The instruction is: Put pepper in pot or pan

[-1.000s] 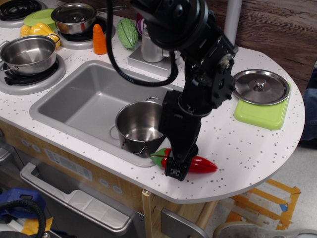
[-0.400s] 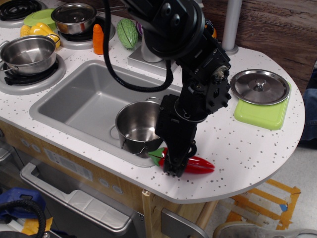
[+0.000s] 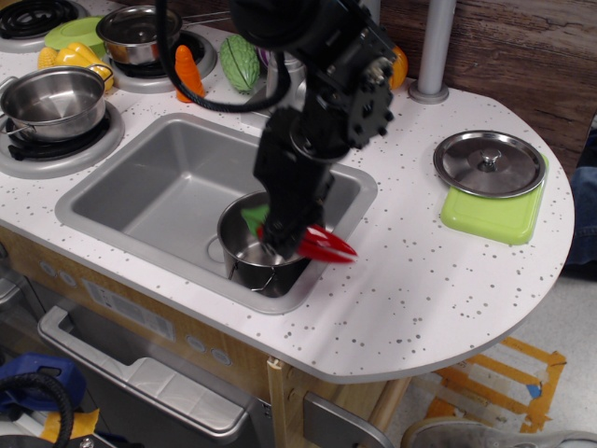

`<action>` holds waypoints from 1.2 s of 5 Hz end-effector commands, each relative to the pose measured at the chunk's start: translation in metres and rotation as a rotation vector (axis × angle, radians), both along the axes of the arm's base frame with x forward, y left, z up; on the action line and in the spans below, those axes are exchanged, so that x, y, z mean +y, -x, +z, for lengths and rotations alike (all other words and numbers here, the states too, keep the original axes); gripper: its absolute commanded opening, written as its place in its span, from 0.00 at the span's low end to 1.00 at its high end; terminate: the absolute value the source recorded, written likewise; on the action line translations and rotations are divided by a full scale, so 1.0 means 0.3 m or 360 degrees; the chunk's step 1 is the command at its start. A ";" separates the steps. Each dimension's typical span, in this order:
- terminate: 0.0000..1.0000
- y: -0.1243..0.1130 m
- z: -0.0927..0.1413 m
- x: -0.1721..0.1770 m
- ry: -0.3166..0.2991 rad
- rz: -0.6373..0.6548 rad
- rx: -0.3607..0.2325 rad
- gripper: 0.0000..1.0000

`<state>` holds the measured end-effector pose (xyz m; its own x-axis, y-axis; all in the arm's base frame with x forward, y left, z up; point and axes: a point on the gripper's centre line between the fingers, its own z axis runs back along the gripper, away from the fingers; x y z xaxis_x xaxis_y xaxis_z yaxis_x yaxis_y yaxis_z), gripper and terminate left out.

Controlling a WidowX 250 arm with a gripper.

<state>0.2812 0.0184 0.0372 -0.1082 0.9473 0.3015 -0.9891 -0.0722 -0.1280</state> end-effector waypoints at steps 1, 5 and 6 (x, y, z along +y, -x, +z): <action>0.00 -0.088 0.034 0.096 -0.0156 -0.0103 -0.0232 0.00; 0.00 -0.090 -0.089 0.162 -0.0557 -0.0311 -0.0354 1.00; 0.00 -0.090 -0.089 0.162 -0.0557 -0.0311 -0.0354 1.00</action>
